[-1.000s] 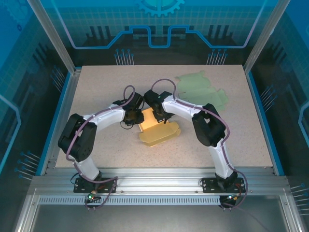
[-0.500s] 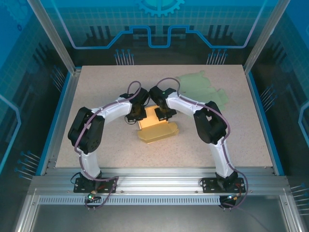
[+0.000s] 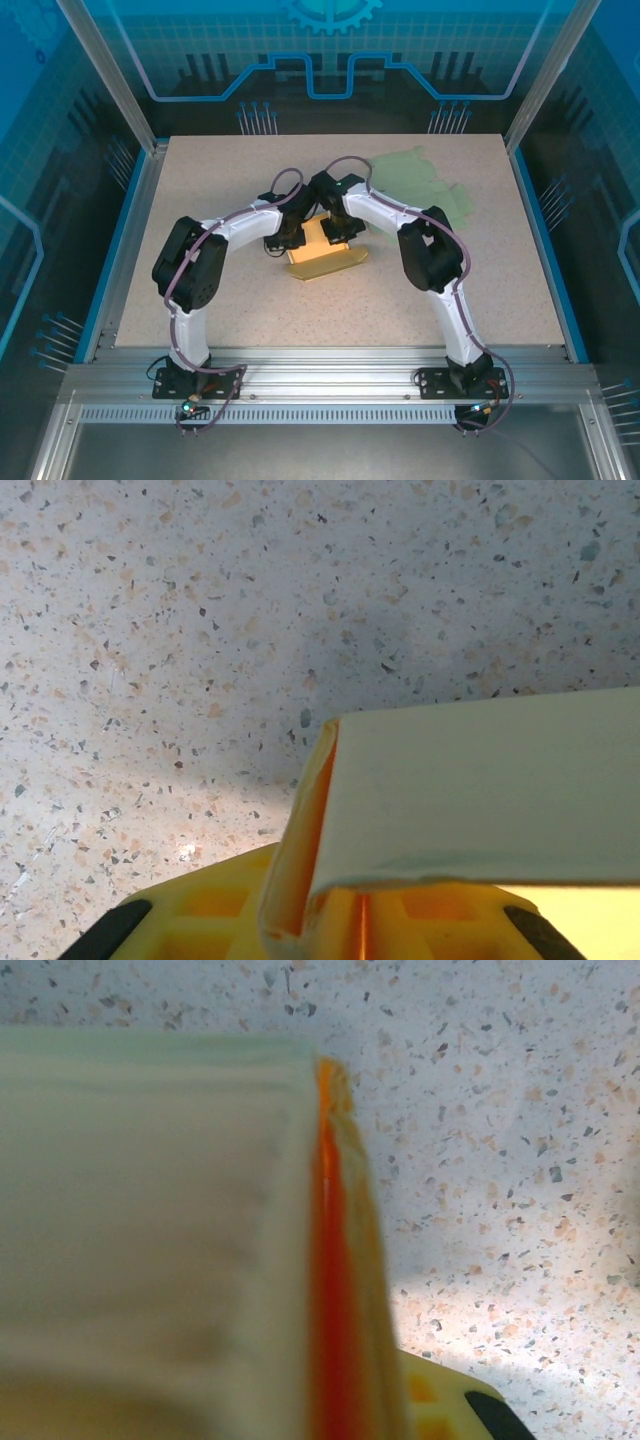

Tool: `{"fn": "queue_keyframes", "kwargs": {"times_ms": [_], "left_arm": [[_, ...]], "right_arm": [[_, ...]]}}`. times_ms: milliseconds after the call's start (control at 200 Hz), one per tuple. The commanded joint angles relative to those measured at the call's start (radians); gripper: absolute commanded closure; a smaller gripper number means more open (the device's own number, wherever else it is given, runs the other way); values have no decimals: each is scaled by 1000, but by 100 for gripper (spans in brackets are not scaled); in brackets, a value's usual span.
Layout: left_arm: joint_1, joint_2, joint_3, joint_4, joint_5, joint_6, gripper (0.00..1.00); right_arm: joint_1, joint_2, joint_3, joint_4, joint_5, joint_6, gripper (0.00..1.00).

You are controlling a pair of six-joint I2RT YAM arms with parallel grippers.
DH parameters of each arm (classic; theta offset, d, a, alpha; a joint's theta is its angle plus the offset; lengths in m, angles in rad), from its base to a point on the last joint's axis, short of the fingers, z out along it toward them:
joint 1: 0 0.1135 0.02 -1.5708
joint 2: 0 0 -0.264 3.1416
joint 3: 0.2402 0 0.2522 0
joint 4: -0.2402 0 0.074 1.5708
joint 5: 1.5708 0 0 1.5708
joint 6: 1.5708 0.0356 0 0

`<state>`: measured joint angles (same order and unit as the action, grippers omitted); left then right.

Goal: Fold the paper box

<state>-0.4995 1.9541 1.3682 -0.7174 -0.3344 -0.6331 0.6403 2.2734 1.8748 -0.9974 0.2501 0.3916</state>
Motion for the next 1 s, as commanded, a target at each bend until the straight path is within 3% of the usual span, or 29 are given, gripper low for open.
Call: {"fn": "queue_keyframes", "kwargs": {"times_ms": [0,280,445,630,755,996], "left_arm": [[8,11,-26,-96,-139,36,70],[7,-203,-63,37,-33,52,43],[21,-250,-96,71,-14,43,39],[62,-340,-179,167,95,8,29],[102,-413,-239,225,123,-13,29],[186,-527,-385,330,177,-41,33]], "right_arm": [[45,66,-21,-144,231,-4,89],[57,68,5,-122,188,-57,87],[59,93,41,-131,167,-110,87],[63,142,105,-160,182,-210,83],[73,188,160,-166,211,-277,78],[95,246,314,-172,217,-343,57]]}}
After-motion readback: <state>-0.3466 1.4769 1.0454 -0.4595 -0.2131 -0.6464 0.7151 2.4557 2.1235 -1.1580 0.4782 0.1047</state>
